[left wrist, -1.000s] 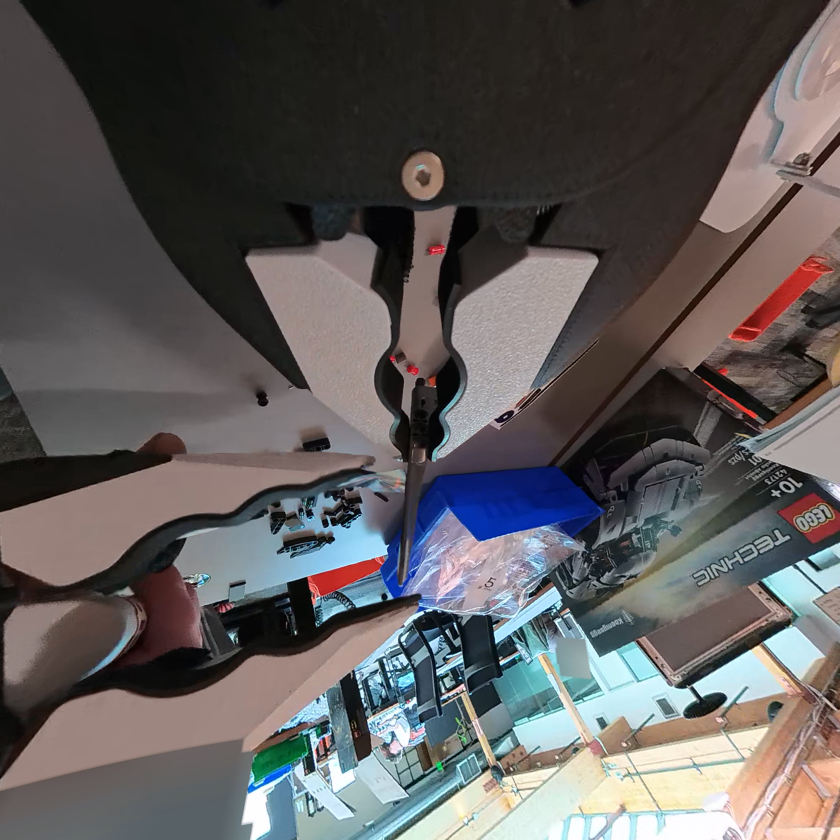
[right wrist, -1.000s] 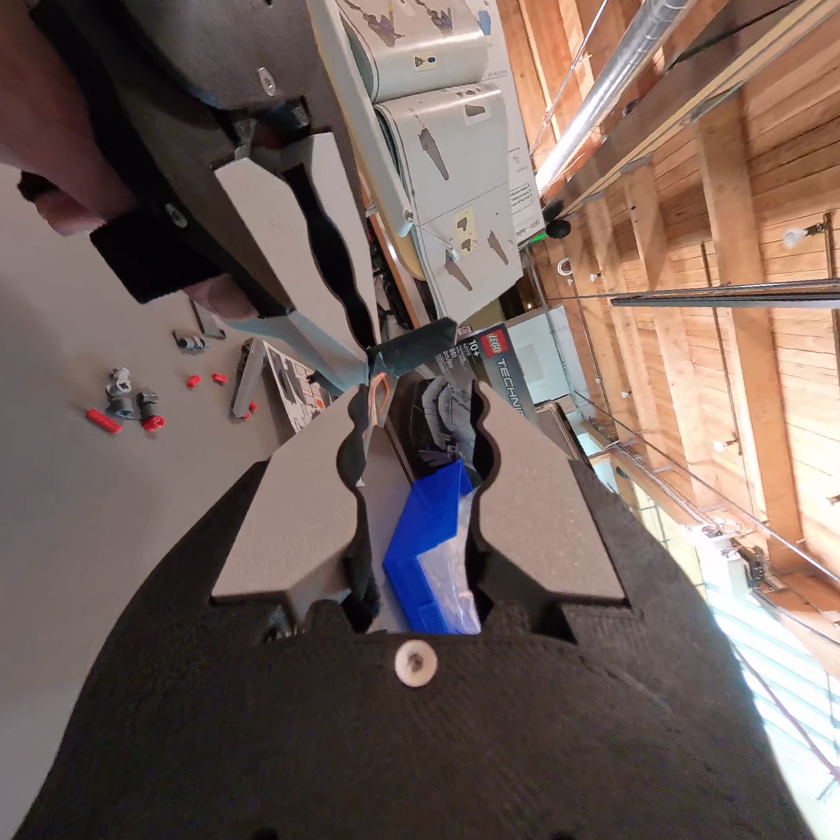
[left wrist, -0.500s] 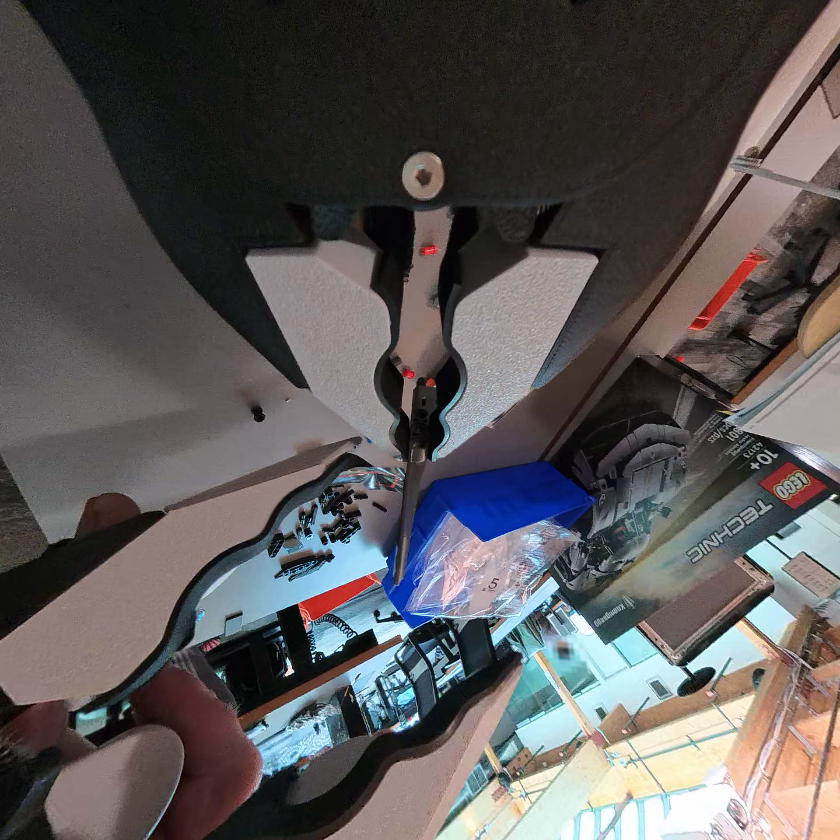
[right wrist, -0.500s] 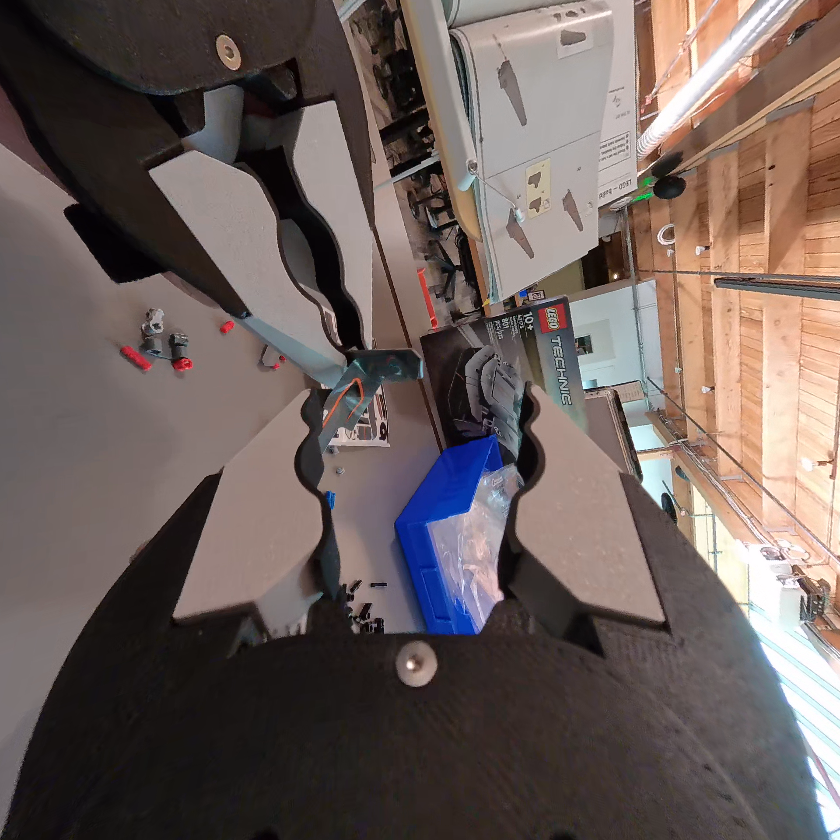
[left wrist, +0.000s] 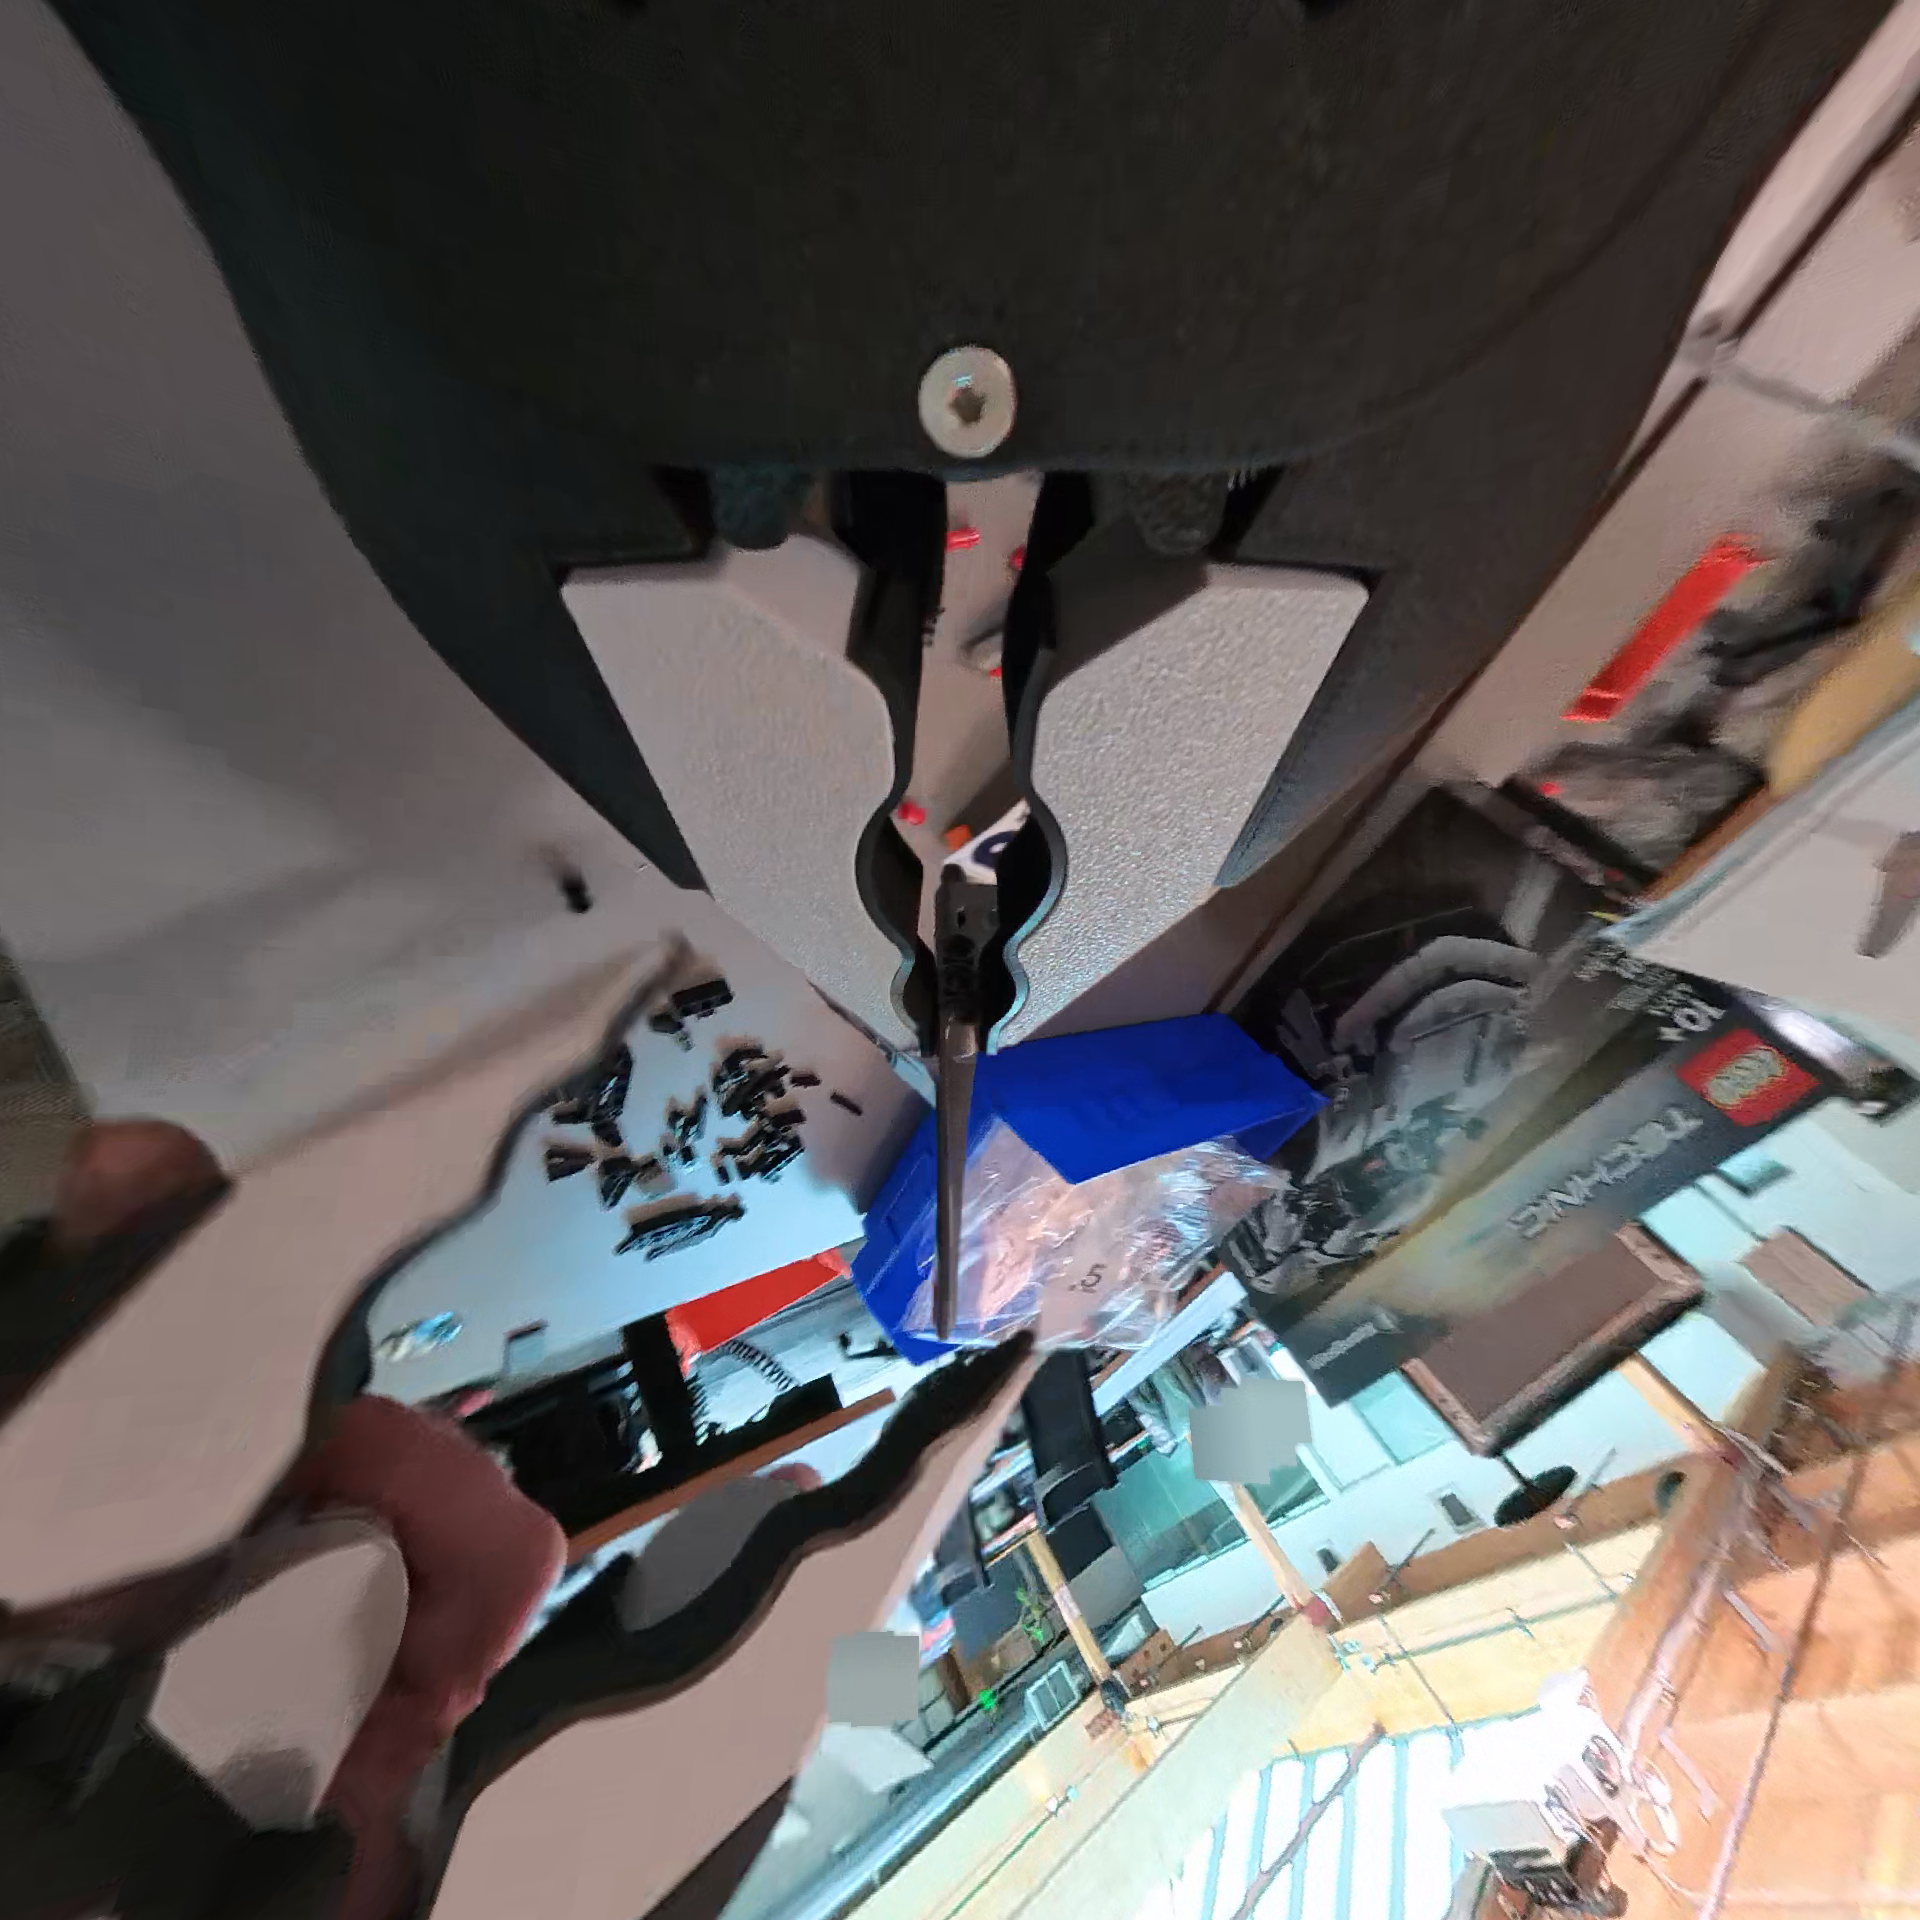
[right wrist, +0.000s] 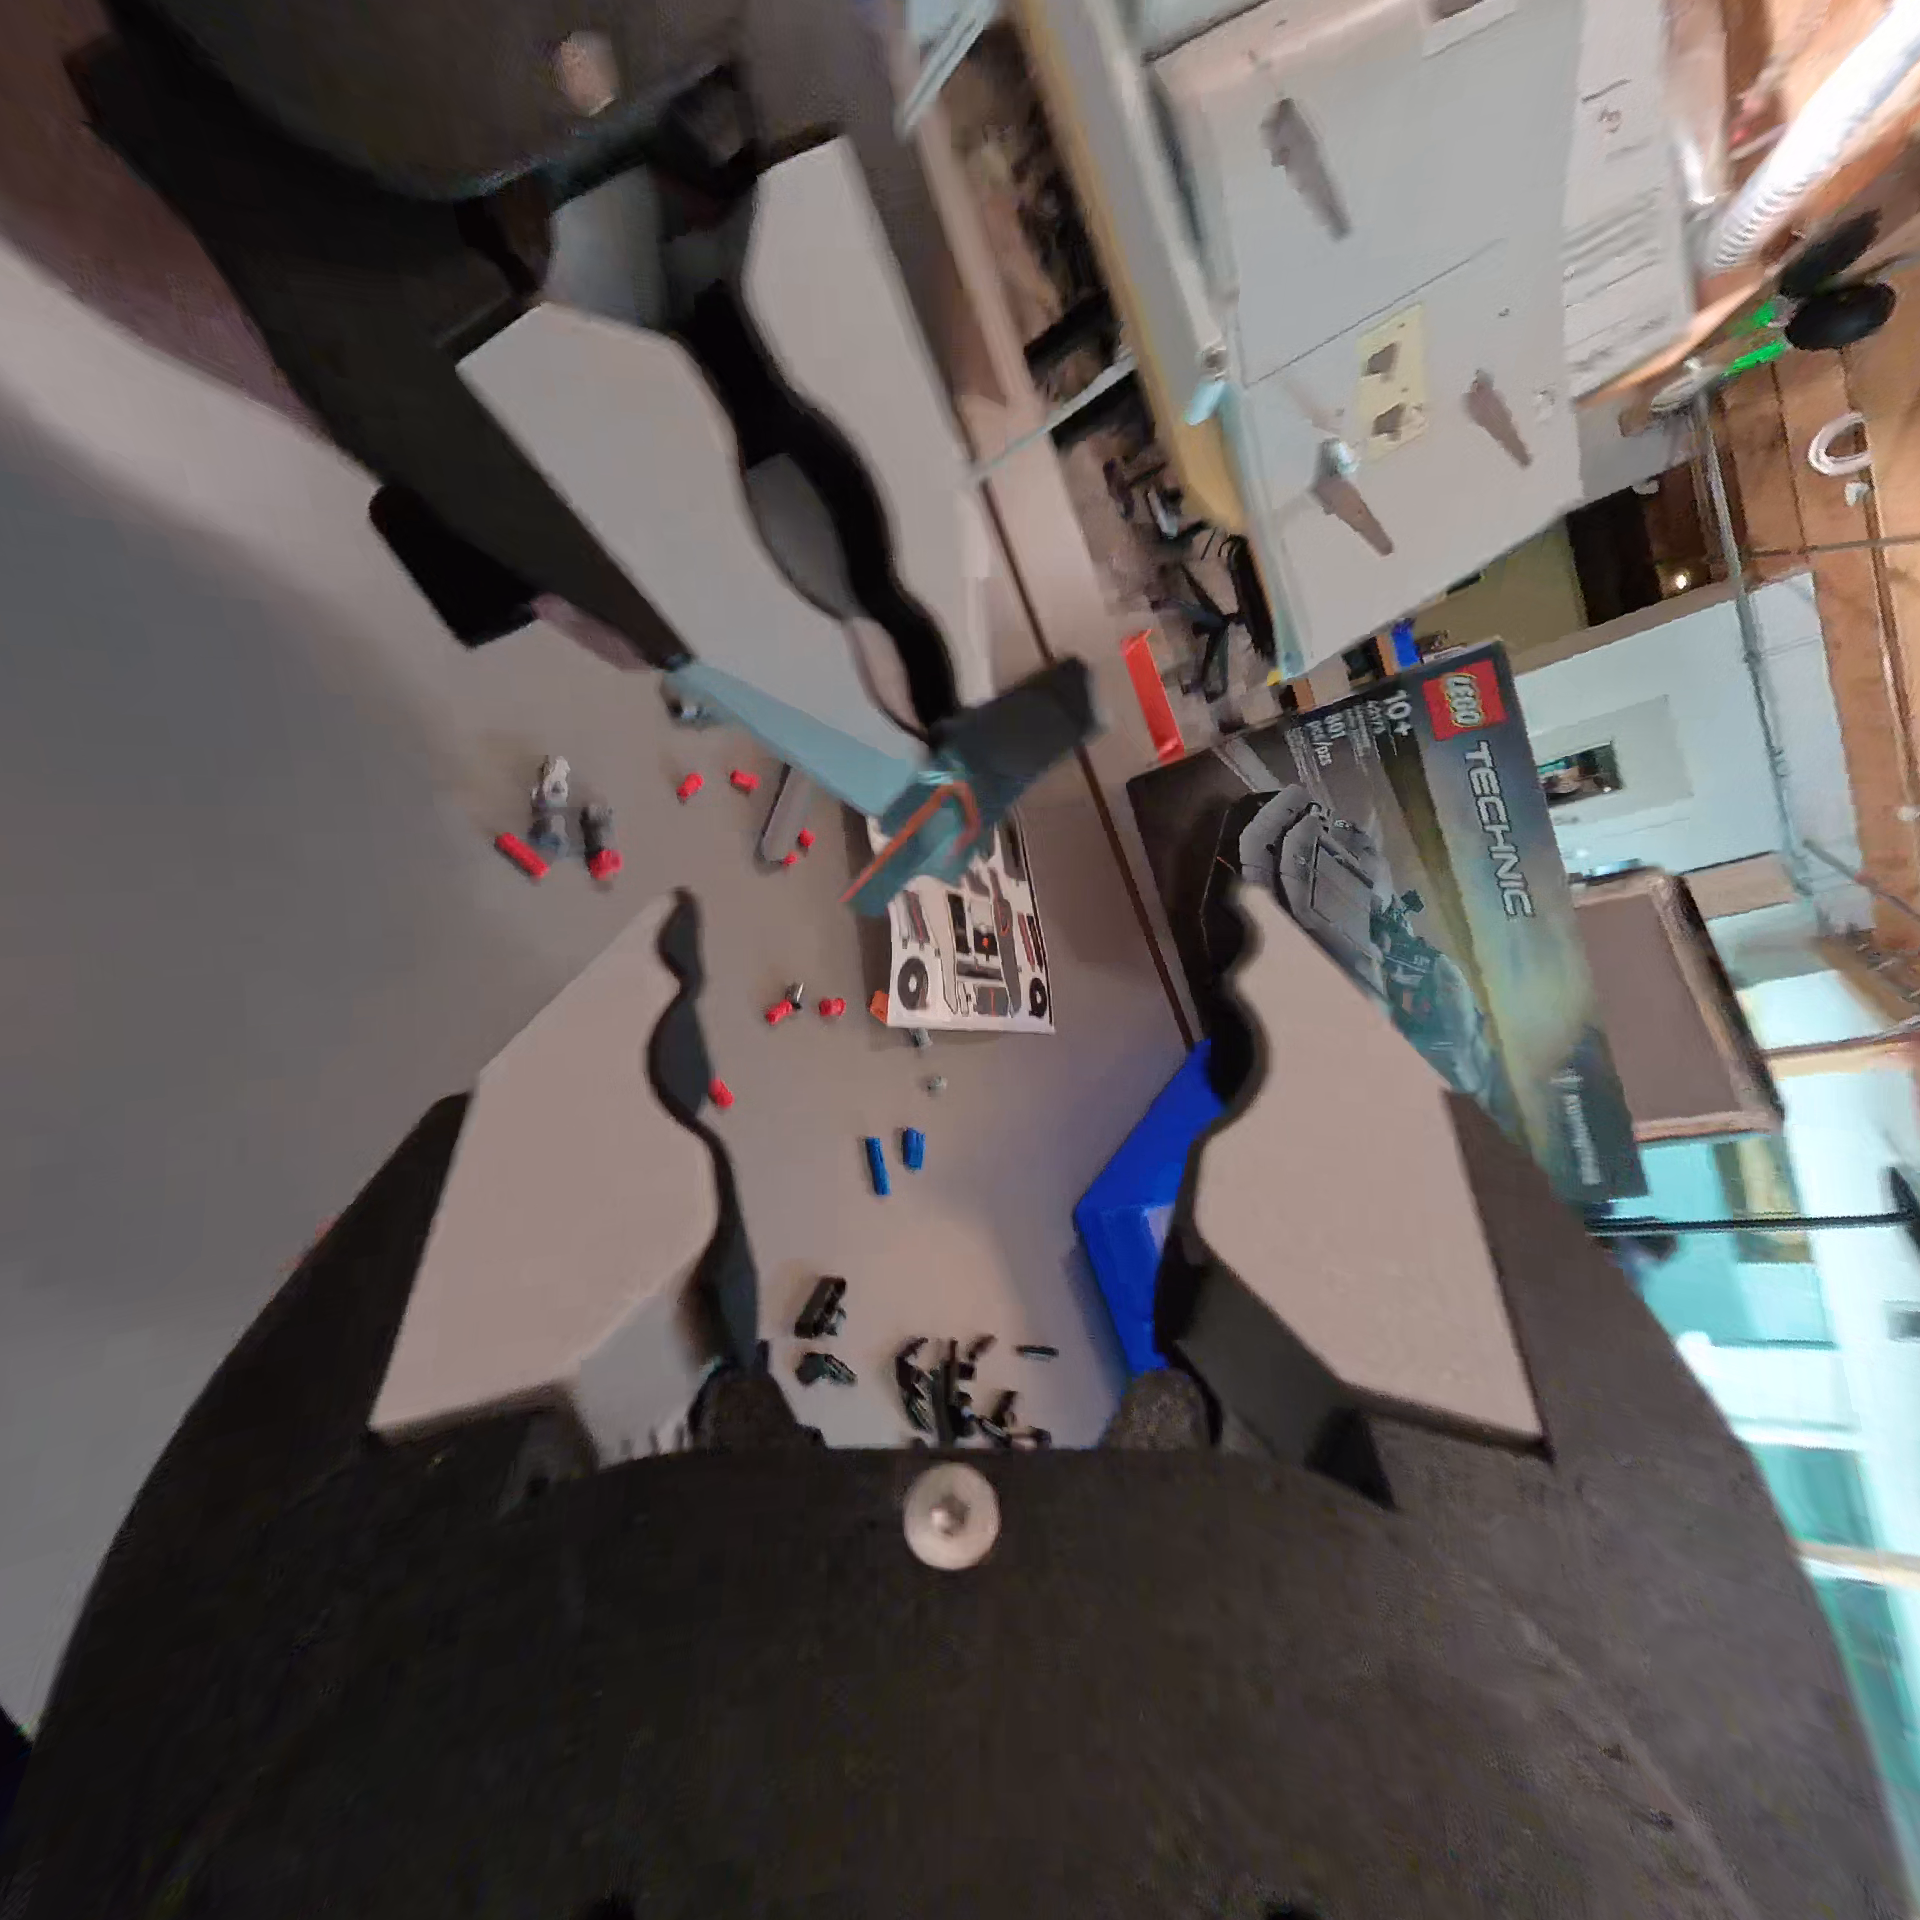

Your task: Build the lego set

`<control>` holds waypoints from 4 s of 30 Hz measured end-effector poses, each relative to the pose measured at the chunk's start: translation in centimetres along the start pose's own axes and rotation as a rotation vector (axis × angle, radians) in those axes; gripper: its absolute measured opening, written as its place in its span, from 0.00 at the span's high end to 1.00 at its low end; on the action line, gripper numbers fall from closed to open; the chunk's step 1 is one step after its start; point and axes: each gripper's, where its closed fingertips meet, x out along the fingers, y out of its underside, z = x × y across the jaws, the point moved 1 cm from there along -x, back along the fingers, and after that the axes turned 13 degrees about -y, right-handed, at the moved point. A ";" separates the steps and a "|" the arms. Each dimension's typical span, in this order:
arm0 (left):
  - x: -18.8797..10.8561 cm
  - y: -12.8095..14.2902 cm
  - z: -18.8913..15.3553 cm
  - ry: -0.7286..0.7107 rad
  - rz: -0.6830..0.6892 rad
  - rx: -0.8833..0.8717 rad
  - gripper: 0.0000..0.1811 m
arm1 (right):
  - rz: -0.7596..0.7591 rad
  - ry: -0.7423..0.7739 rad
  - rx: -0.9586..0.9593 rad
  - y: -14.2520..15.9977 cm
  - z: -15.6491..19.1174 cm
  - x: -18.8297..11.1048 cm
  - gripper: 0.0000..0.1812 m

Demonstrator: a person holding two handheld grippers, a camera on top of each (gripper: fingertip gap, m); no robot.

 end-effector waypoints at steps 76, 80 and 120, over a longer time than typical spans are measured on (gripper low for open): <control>-1.8 -3.1 1.2 0.125 -0.190 -0.162 0.98 | -1.082 -0.772 0.886 -4.0 0.7 -3.9 1.00; -1.8 -3.0 1.4 0.093 -0.182 -0.124 0.98 | -1.085 -0.750 0.887 -4.1 0.6 -4.3 1.00; -0.6 -1.0 2.4 0.145 -0.072 -0.412 0.98 | -1.128 -0.673 0.899 -4.6 -0.1 -5.0 1.00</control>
